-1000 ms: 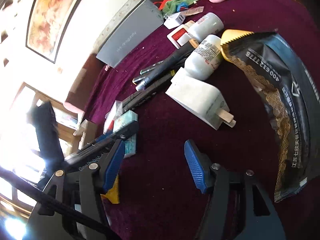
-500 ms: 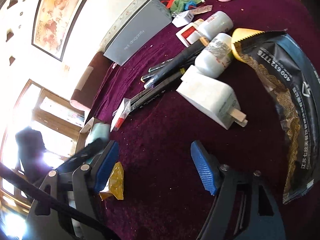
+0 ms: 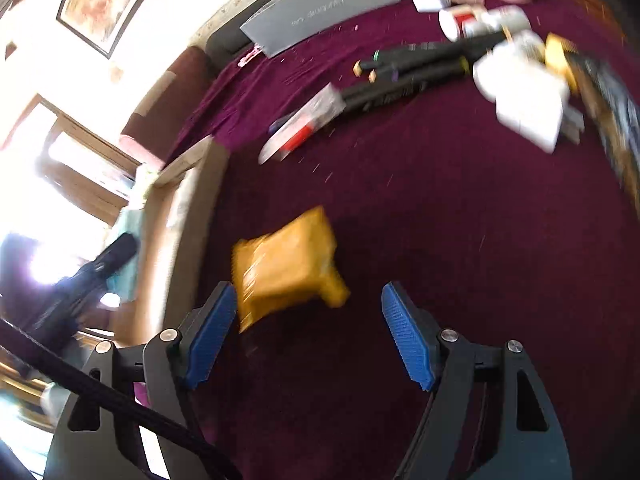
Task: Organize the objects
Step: 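Grasp the yellow packet with the right gripper while the left gripper holds the pouch, then carry the pouch and yellow packet into the cardboard box with both grippers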
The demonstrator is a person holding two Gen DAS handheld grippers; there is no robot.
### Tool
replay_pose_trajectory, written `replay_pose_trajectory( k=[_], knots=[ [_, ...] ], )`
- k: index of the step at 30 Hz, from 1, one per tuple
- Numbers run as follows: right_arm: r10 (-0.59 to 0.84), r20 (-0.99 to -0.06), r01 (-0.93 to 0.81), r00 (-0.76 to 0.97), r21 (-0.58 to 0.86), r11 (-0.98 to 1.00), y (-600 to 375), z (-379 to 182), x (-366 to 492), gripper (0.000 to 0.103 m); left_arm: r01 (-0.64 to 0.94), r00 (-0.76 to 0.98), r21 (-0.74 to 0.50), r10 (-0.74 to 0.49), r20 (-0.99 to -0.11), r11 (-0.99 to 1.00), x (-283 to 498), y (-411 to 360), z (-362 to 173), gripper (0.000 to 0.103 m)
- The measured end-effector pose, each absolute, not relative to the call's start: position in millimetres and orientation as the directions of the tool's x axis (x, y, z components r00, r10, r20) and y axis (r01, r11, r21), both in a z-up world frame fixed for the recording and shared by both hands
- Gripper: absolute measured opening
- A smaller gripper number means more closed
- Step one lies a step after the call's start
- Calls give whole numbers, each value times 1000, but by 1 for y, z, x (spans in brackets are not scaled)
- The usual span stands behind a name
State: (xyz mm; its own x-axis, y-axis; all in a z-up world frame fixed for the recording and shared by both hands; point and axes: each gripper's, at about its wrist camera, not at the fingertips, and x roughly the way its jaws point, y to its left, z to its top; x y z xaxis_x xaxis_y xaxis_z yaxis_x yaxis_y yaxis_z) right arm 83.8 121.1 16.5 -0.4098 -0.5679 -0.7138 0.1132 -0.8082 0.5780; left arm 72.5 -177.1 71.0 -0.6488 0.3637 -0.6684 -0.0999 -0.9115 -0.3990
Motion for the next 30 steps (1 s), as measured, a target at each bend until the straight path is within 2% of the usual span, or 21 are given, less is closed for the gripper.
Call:
replay_pose_trajectory(
  k=[3, 9, 12, 16, 20, 21, 24, 26, 30],
  knots=[
    [-634, -693, 120, -343, 637, -762, 106, 13, 90, 76, -96, -665, -422, 373, -647, -901, 78, -189, 72, 41],
    [-582, -734, 64, -350, 601, -796, 90, 6, 54, 78, -55, -695, -426, 341, -633, -903, 88, -218, 73, 41],
    [-507, -780, 76, -367, 518, -852, 75, 12, 40, 78, -40, -698, -432, 335, -633, -901, 92, -227, 69, 41],
    [-344, -854, 102, -390, 331, -938, 45, 15, 37, 78, -32, -704, -424, 322, -633, -905, 94, -233, 67, 41],
    [-210, -881, 128, -424, 171, -977, 25, 11, 52, 77, -18, -701, -428, 317, -640, -904, 93, -240, 63, 41],
    [-187, -882, 130, -433, 144, -981, 24, 10, 57, 75, -15, -698, -427, 315, -643, -904, 92, -241, 62, 41],
    [-96, -873, 131, -478, 37, -991, 20, 7, 61, 53, -12, -696, -425, 313, -647, -905, 95, -242, 59, 41],
    [-98, -866, 138, -490, 34, -990, 20, 8, 61, 51, -7, -698, -423, 307, -647, -906, 97, -244, 59, 41],
    [-191, -864, 136, -467, 143, -980, 37, 13, 56, 44, 0, -706, -414, 293, -645, -910, 101, -249, 63, 41]
  ],
)
